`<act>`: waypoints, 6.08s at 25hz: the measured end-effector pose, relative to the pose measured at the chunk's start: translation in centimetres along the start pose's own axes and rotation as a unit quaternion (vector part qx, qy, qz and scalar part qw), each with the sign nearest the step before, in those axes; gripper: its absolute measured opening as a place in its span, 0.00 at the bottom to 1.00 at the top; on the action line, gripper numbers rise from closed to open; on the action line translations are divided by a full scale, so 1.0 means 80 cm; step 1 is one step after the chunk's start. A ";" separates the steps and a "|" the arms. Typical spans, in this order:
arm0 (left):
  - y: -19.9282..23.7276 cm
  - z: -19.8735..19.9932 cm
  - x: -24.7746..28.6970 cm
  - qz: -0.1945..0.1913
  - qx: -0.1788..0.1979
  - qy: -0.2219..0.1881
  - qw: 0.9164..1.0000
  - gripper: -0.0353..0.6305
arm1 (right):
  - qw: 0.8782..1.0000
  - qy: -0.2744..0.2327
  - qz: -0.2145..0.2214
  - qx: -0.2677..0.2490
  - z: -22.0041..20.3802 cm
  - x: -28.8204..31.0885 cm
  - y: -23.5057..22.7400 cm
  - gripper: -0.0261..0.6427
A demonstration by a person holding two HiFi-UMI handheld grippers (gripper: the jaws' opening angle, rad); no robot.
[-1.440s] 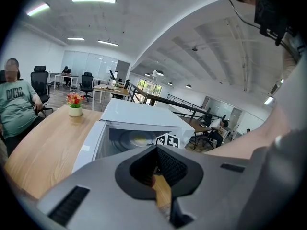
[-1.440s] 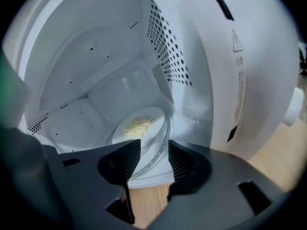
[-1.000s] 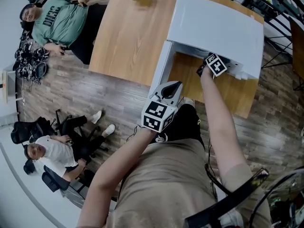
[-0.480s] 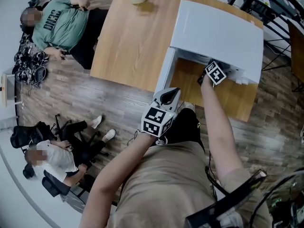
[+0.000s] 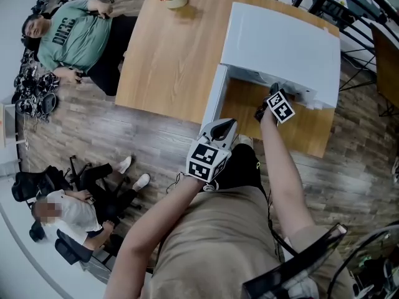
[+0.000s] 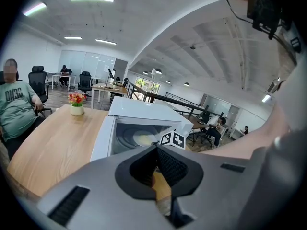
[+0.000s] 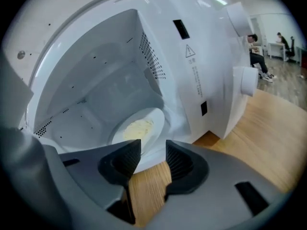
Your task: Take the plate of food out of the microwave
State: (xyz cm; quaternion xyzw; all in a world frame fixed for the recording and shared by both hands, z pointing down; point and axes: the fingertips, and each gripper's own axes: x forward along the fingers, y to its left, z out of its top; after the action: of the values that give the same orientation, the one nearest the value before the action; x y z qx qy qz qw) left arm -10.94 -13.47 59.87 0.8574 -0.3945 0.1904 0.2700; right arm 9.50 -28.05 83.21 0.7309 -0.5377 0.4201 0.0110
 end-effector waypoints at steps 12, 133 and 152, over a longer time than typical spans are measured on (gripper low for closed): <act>-0.004 0.001 0.000 0.002 0.004 0.003 1.000 0.06 | 0.999 0.001 0.017 0.049 0.018 0.023 -0.001 0.20; -0.060 -0.010 0.028 0.049 -0.049 -0.054 0.996 0.06 | 0.909 0.211 0.320 0.165 0.019 -0.268 -0.018 0.06; -0.053 -0.037 0.036 0.064 -0.053 -0.024 0.996 0.06 | 0.921 0.262 0.246 0.149 -0.078 -0.147 -0.090 0.06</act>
State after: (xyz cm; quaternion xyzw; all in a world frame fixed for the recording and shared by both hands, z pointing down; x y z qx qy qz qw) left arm -6.19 -11.02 62.47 0.8193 -0.4643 0.1651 0.2932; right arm 10.65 -12.95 83.05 0.4322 -0.6100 0.6614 -0.0610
